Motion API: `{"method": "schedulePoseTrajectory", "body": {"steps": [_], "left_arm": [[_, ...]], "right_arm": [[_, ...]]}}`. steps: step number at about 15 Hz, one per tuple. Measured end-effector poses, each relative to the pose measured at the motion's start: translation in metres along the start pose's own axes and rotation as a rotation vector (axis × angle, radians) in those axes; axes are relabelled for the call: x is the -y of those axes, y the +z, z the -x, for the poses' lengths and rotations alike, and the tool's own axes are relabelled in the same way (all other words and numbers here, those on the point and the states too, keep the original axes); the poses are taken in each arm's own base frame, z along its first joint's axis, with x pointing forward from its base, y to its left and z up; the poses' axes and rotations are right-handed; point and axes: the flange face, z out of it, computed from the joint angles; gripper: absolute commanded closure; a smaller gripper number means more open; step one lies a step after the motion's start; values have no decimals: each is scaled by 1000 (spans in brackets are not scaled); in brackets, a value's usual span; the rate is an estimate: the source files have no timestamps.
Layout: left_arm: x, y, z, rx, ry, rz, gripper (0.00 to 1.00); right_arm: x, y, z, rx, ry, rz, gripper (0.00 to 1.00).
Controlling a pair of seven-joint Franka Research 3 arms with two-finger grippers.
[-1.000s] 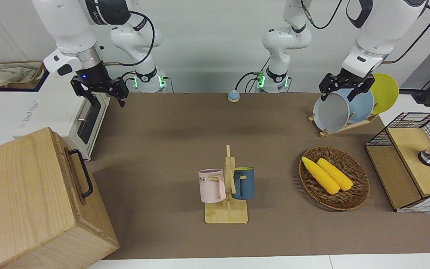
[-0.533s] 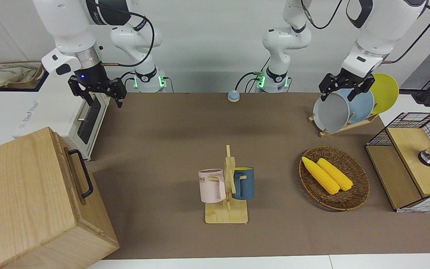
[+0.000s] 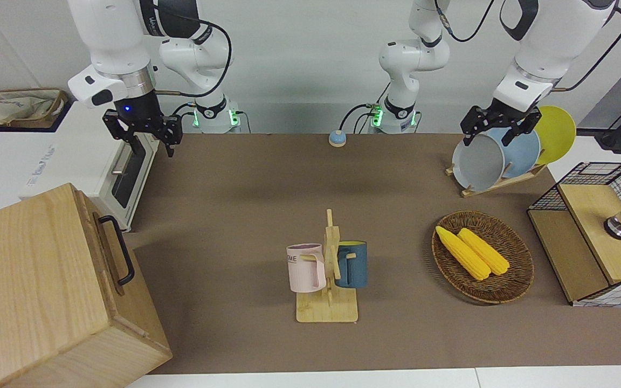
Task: Slide drawer open with right arm
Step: 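Reach the right gripper up toward the black drawer handle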
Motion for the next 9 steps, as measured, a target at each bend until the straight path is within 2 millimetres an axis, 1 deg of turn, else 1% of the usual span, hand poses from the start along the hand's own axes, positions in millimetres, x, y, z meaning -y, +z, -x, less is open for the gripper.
{"method": "schedulePoseTrajectory", "body": {"steps": [3, 5, 7, 9], "left_arm": [[0, 0, 0, 0, 0, 0, 7], [0, 0, 0, 0, 0, 0, 7], [0, 0, 0, 0, 0, 0, 7], [0, 0, 0, 0, 0, 0, 7]], "right_arm": [[2, 1, -1, 1, -5, 12, 23], [5, 3, -2, -3, -21, 61, 21], [16, 5, -4, -14, -55, 137, 21], [33, 8, -6, -23, -97, 203, 21]]}}
